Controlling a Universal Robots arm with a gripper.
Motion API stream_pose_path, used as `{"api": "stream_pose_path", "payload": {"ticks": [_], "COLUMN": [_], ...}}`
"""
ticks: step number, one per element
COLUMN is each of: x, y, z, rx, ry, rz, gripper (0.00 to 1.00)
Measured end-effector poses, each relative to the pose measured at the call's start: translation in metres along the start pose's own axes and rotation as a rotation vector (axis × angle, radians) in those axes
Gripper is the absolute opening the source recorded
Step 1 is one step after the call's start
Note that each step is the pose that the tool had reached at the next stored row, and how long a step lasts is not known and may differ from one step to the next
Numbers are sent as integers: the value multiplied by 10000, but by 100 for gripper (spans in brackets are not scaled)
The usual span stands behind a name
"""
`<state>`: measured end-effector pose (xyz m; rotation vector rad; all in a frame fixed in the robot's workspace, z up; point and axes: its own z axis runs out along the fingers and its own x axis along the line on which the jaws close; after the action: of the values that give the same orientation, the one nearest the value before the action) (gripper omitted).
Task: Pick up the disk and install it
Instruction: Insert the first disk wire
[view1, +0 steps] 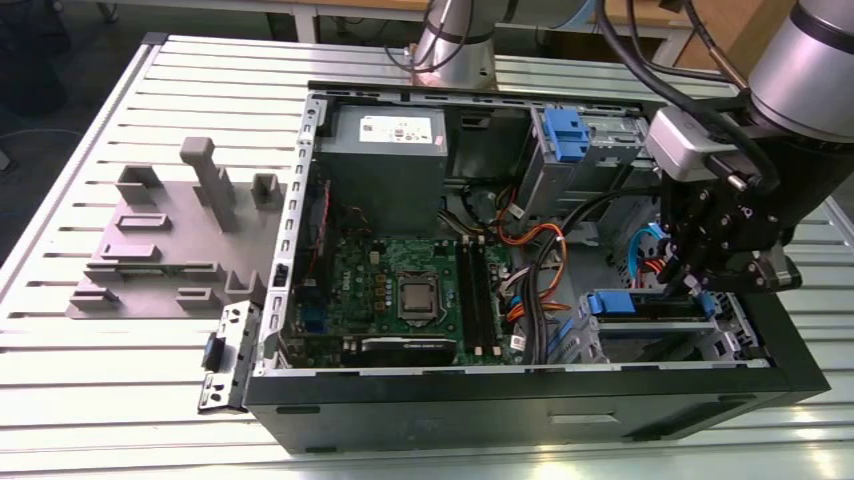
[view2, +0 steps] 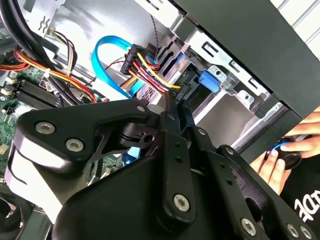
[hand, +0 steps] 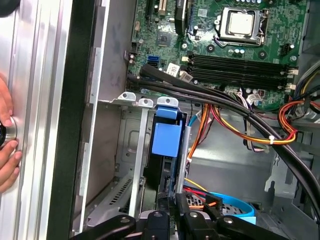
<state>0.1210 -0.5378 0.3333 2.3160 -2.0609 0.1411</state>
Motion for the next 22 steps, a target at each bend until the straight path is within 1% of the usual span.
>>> {"api": "stream_pose_path", "payload": {"ticks": [2, 4, 6, 8, 10, 11, 12, 16, 22], "x": [5, 22, 41, 54, 55, 53, 68, 93, 98], "y": [1, 4, 8, 17, 34, 56, 58, 62, 62], "z": [2, 5, 8, 10, 9, 11, 13, 17, 22], "rx": [-1, 5, 19, 46, 103, 202, 206, 203, 201], "ry": [1, -12, -56, -140, -219, -282, -282, -280, -279], "rz": [21, 24, 28, 34, 41, 57, 120, 156, 181], "gripper": [18, 18, 18, 18, 18, 18, 18, 18, 18]}}
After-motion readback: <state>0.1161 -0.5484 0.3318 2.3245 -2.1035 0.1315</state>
